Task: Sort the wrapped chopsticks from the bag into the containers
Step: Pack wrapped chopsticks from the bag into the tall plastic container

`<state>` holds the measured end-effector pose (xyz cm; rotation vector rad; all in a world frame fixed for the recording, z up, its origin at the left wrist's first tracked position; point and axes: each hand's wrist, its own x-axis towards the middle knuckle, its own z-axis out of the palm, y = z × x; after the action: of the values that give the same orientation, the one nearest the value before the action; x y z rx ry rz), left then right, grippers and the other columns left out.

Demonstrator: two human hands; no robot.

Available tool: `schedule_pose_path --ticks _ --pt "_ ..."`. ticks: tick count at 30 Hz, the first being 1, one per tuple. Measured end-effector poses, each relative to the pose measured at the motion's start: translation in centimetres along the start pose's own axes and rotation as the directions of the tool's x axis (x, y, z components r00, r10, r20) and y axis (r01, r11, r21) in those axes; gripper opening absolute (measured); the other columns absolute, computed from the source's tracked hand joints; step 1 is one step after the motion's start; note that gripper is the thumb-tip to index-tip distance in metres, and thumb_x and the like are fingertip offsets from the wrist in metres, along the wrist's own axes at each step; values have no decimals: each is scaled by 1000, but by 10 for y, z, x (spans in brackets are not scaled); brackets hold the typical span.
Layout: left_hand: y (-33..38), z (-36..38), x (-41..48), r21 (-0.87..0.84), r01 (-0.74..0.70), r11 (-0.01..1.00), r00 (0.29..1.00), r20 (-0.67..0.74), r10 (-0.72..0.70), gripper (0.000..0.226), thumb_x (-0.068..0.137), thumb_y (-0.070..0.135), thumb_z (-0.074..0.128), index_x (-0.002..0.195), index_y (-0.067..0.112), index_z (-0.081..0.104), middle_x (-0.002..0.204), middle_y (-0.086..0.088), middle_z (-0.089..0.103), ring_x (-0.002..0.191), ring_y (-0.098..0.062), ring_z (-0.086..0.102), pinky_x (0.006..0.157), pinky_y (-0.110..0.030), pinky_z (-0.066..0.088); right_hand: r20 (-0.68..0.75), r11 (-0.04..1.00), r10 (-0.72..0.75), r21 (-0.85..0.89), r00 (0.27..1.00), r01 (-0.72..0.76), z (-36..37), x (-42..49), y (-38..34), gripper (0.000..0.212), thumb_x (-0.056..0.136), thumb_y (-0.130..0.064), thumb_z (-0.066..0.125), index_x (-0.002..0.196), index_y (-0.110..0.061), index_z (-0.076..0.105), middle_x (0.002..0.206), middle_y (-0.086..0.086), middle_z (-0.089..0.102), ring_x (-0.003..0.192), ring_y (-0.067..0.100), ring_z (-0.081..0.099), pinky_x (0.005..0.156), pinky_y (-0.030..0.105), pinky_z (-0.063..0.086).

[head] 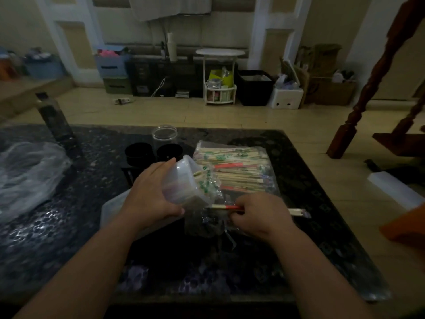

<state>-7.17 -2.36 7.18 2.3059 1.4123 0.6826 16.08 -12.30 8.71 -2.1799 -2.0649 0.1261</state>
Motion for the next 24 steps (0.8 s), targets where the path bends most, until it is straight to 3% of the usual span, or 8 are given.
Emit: schedule_pose_path --ticks 4,6,9,12,15,18,21,24 --pt "1 0 -3 8 4 1000 1000 16 -4 133 31 56 77 151 26 30 152 1 34 138 -19 30 105 -30 26 -332 982 -49 154 942 105 -4 6 -1 30 91 -44 53 73 -20 57 69 -4 58 69 23 55 60 32 37" --pt "-1 0 -6 1 -15 1000 1000 14 15 133 29 63 70 151 27 30 151 1 35 137 -19 31 103 -28 26 -579 944 -29 252 815 213 -2 11 -2 26 92 -36 47 69 -26 40 68 -6 43 65 22 46 59 31 27" --pt "-3 -1 -8 -4 -28 1000 1000 -8 27 131 29 64 66 150 28 31 150 2 36 136 -17 32 102 -25 24 -786 934 -80 156 613 321 3 18 1 17 94 -28 45 78 -21 44 81 2 46 76 19 40 67 29 29" --pt "-3 -2 -8 -12 -20 1000 1000 -11 20 131 30 65 66 151 28 30 150 4 34 137 -16 30 102 -26 24 -782 888 17 298 623 350 2 19 -3 19 97 -32 44 89 -17 53 91 -2 43 76 11 42 59 22 36" --pt "-2 -2 -7 -12 -28 1000 1000 -5 28 130 31 61 71 151 29 30 149 5 35 136 -15 31 102 -25 25 -735 775 169 511 657 371 -1 20 -11 21 99 -38 46 86 -28 59 91 -7 48 79 2 49 67 13 42" --pt "-1 0 -7 -17 -41 999 999 14 41 129 32 59 72 150 29 30 150 4 35 135 -12 30 102 -23 22 -614 559 362 745 702 363 -3 18 -17 28 102 -32 51 75 -28 56 76 0 62 72 12 62 63 28 50" --pt "0 2 -7 -13 -53 998 998 18 54 128 32 53 76 150 29 32 150 4 35 135 -10 28 102 -18 18 -450 315 506 890 735 329 -3 17 -23 22 101 -30 52 83 -23 61 66 -2 64 63 10 64 60 22 51" --pt "1 2 -7 -7 -46 999 999 19 46 128 33 50 78 150 29 32 150 4 35 135 -11 28 101 -18 18 -344 169 552 938 760 302 -3 18 -27 25 100 -30 51 83 -15 62 61 -5 63 58 8 61 56 23 51"
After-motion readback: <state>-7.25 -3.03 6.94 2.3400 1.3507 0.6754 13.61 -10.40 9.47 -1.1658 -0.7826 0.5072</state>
